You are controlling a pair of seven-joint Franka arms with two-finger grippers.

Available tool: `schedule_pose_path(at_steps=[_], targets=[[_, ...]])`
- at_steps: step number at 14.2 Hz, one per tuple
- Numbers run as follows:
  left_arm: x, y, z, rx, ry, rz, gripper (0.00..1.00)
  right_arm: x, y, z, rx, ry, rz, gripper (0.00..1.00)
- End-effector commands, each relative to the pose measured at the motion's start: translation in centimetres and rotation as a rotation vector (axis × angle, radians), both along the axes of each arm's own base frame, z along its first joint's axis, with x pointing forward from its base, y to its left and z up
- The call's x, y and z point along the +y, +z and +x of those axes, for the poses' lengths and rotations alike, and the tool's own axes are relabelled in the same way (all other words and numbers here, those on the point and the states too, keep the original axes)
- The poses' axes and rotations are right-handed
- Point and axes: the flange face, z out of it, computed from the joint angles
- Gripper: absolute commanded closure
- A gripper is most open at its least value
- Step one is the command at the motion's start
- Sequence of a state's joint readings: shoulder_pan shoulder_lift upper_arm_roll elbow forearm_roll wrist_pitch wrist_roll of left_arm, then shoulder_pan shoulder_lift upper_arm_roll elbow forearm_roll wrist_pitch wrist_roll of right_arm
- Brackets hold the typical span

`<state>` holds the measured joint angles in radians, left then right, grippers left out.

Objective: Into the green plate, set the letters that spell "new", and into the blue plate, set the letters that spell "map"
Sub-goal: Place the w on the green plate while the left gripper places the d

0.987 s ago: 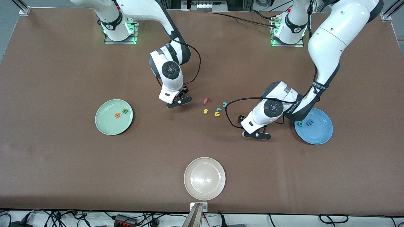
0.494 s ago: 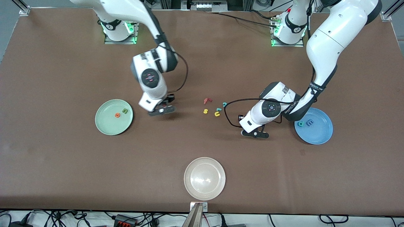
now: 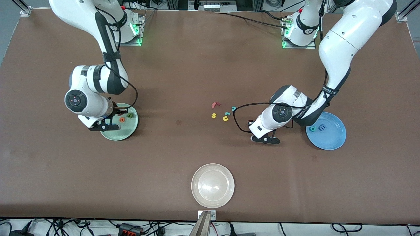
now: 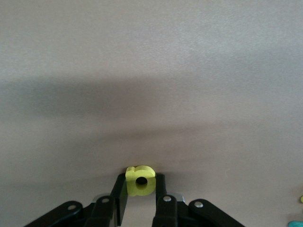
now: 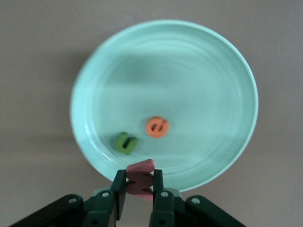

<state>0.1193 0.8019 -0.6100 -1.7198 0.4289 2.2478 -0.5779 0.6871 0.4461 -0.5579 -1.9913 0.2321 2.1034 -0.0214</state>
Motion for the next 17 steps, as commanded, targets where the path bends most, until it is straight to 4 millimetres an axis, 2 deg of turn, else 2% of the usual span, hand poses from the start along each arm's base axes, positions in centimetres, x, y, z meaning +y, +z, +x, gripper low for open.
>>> schedule_pose_path(at_steps=[1, 3, 4, 7, 9, 10, 11, 12, 13, 15, 17], targets=[[1.9, 4.6, 1.5, -0.006, 0.011, 0.081, 0.91, -2.3, -0.4, -0.2, -0.008, 0.008, 0.006, 0.98], [3.8, 6.9, 2.0, 0.024, 0.021, 0.146, 0.9, -4.0, -1.9, 0.5, -0.037, 0.026, -0.01, 0.96], [5.6, 7.8, 2.4, 0.029, 0.009, 0.157, 0.9, -5.1, -2.8, 0.7, -0.043, 0.034, -0.019, 0.96], [16.0, 9.1, 4.8, 0.054, -0.109, 0.13, 0.9, -6.4, -4.1, 0.9, -0.047, 0.045, -0.026, 0.96], [23.1, 8.9, 5.5, 0.069, -0.164, 0.099, 0.89, -6.4, -4.8, 1.2, -0.065, 0.045, -0.035, 0.96], [27.5, 8.5, 5.6, 0.072, -0.188, 0.102, 0.89, -6.5, -5.1, 1.3, -0.078, 0.048, -0.041, 0.95], [30.6, 7.9, 5.7, 0.067, -0.229, 0.124, 0.88, -6.6, -5.4, 1.3, -0.08, 0.046, -0.045, 0.81], [32.0, 6.6, 5.7, 0.067, -0.252, 0.139, 0.88, -6.4, -5.4, 1.3, -0.08, 0.042, -0.044, 0.24], [32.8, 6.0, 5.6, 0.057, -0.255, 0.136, 0.88, -5.8, -4.7, 1.5, -0.085, 0.048, -0.037, 0.0], [34.0, 4.3, 5.3, 0.061, -0.243, 0.114, 0.87, -5.1, -2.5, 2.1, -0.097, 0.049, -0.014, 0.0], [34.4, 2.9, 5.0, 0.077, -0.235, 0.099, 0.84, -4.3, 0.8, 3.0, -0.092, 0.042, 0.021, 0.0]])
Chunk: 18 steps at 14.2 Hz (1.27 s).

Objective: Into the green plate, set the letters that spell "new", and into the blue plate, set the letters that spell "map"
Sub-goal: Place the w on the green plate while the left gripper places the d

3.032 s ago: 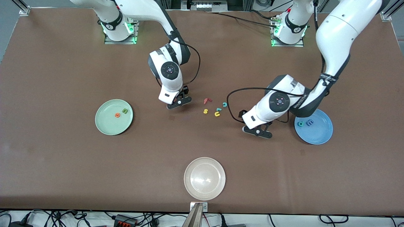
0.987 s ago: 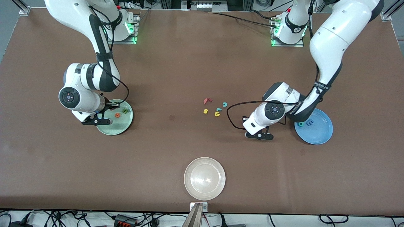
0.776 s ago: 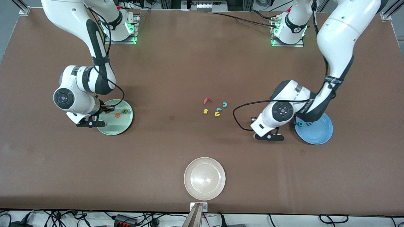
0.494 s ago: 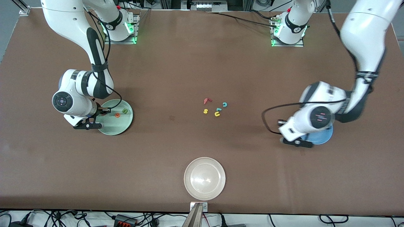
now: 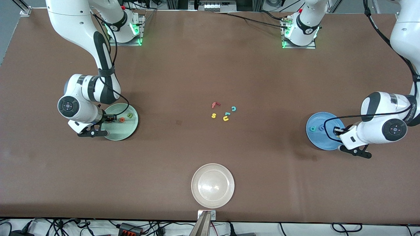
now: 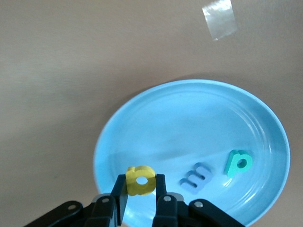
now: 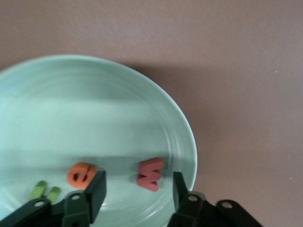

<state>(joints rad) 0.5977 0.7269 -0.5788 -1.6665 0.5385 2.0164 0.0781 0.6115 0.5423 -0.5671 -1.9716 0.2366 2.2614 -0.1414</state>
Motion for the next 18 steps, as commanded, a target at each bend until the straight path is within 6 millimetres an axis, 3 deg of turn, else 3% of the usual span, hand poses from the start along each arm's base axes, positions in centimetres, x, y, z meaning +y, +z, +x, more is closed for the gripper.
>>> schedule_pose_path(at_steps=[1, 3, 4, 5, 8, 10, 13, 15, 18], targets=[[-0.5, -1.1, -0.1, 0.004, -0.028, -0.001, 0.76, 1.1, 5.8, 1.1, 0.018, -0.017, 0.076, 0.0], [-0.5, -0.9, 0.0, -0.001, -0.032, 0.002, 0.35, 1.8, 9.3, 2.3, 0.051, -0.049, 0.09, 0.0], [-0.7, -0.6, 0.0, 0.0, -0.035, 0.006, 0.05, 2.0, 10.7, 2.7, 0.07, -0.073, 0.089, 0.0], [-1.2, -0.2, 0.1, 0.0, -0.042, 0.008, 0.0, 2.7, 12.0, 3.0, 0.09, -0.096, 0.086, 0.0], [-2.3, 2.7, 0.6, -0.021, -0.047, 0.017, 0.0, 3.5, 15.0, 4.0, 0.068, -0.119, 0.085, 0.0], [-4.0, 5.7, 0.6, -0.021, -0.053, 0.025, 0.0, 2.6, 16.3, 4.5, 0.05, -0.127, 0.085, 0.0], [-5.7, 12.1, 1.5, 0.013, -0.05, 0.025, 0.0, 1.9, 18.1, 5.0, 0.033, -0.153, 0.12, 0.0], [-6.6, 16.2, 1.6, 0.051, -0.048, 0.022, 0.0, 3.0, 19.6, 4.9, 0.011, -0.168, 0.173, 0.0], [-6.0, 21.8, 1.4, 0.088, -0.016, 0.008, 0.0, 1.5, 24.4, 4.4, -0.063, -0.18, 0.129, 0.0]])
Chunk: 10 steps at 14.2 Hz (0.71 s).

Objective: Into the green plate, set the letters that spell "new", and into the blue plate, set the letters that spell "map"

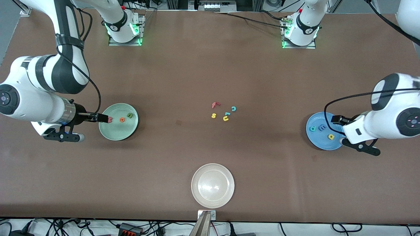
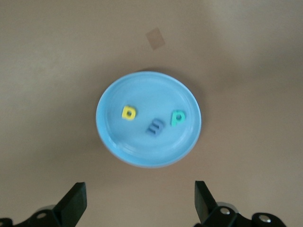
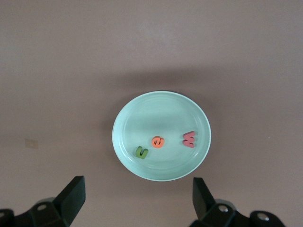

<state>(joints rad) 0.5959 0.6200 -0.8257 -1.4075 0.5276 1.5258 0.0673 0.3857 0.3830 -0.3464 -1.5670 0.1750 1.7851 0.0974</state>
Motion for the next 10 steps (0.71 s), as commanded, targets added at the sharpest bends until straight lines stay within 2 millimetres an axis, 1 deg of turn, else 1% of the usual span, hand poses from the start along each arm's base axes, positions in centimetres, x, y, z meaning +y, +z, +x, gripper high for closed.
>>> schedule_pose_path(at_steps=[1, 2, 3, 4, 5, 6, 8, 9, 10], targets=[[0.7, 5.3, -0.1, 0.013, 0.049, -0.073, 0.0, -3.0, 6.6, -1.1, -0.094, -0.023, 0.0, 0.0], [0.0, 8.0, -0.7, -0.018, 0.057, -0.086, 0.0, -5.0, 9.0, -1.6, -0.136, -0.018, 0.002, 0.0], [-0.1, 9.2, -1.0, -0.03, 0.064, -0.087, 0.0, -7.0, 10.8, -2.2, -0.164, -0.011, 0.004, 0.0], [-0.4, 10.9, -1.6, -0.045, 0.067, -0.077, 0.0, -9.1, 13.0, -2.7, -0.197, 0.01, -0.007, 0.0], [-0.7, 12.5, -2.2, -0.063, 0.082, -0.071, 0.0, -9.8, 15.0, -3.2, -0.212, 0.039, -0.042, 0.0], [-0.6, 13.5, -2.6, -0.071, 0.114, -0.07, 0.0, -10.4, 16.0, -3.7, -0.189, 0.034, -0.054, 0.0], [-0.8, 16.1, -3.8, -0.102, 0.178, -0.083, 0.0, -12.6, 17.9, -4.5, -0.166, -0.003, -0.05, 0.0], [-0.7, 16.7, -4.3, -0.11, 0.199, -0.073, 0.0, -13.1, 18.5, -4.6, -0.175, -0.008, -0.051, 0.0], [-0.9, 17.5, -5.1, -0.118, 0.218, -0.073, 0.0, -13.1, 19.6, -5.2, -0.193, -0.01, -0.053, 0.0]])
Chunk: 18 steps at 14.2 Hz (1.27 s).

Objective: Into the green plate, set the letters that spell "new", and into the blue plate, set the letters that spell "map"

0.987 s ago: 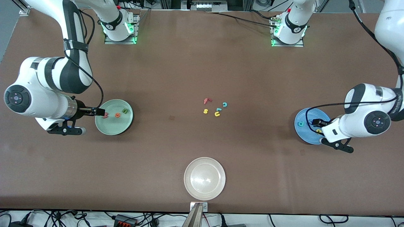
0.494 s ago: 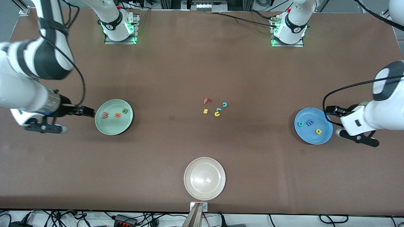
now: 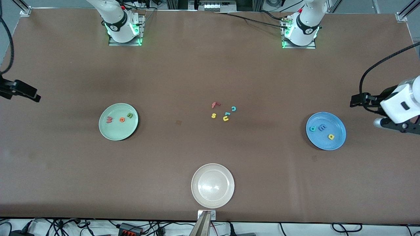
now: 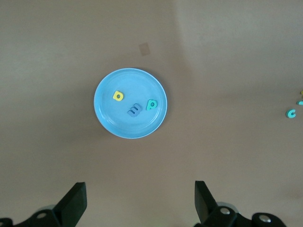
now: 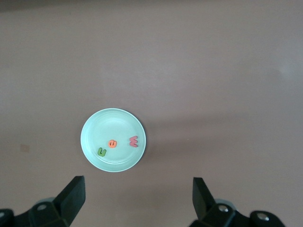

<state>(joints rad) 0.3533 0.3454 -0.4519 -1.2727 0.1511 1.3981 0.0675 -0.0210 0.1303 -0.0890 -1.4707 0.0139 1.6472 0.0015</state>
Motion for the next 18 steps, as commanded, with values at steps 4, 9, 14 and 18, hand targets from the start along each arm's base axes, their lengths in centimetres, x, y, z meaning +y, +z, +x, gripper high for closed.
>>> schedule_pose_path(at_steps=[4, 9, 14, 18], targets=[[0.1, 3.6, -5.4, -0.136, 0.168, -0.008, 0.0, 0.0, 1.6, -2.1, 0.057, 0.019, -0.004, 0.0], [-1.6, 3.7, -8.3, -0.219, 0.123, 0.0, 0.0, 0.1, 0.0, -4.1, 0.057, 0.027, -0.011, 0.0], [-1.8, 2.5, -7.9, -0.259, 0.095, -0.012, 0.0, 0.0, -0.8, -4.7, 0.049, 0.032, -0.012, 0.0], [-0.9, 2.3, -7.6, -0.254, 0.014, -0.012, 0.0, -0.1, -0.9, -4.7, 0.041, 0.037, -0.013, 0.0]])
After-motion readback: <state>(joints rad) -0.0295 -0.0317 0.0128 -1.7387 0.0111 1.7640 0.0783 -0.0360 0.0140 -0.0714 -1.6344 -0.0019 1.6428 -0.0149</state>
